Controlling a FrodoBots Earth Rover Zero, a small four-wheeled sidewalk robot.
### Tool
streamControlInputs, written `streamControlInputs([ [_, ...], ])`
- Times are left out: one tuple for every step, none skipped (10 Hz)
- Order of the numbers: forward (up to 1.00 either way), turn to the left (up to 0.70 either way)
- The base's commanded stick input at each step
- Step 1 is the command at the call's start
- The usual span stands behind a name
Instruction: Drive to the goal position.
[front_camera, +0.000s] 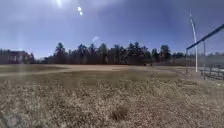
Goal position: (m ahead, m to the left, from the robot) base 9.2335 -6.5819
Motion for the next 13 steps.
streamControlInputs([
  [0.00, 0.00],
  [0.00, 0.00],
  [0.00, 0.00],
  [0.00, 0.00],
  [0.70, 0.00],
  [0.70, 0.00],
  [0.70, 0.00],
  [0.70, 0.00],
  [0.70, 0.00],
  [0.70, -0.04],
  [0.70, -0.12],
  [0.70, -0.25],
  [0.70, -0.35],
])
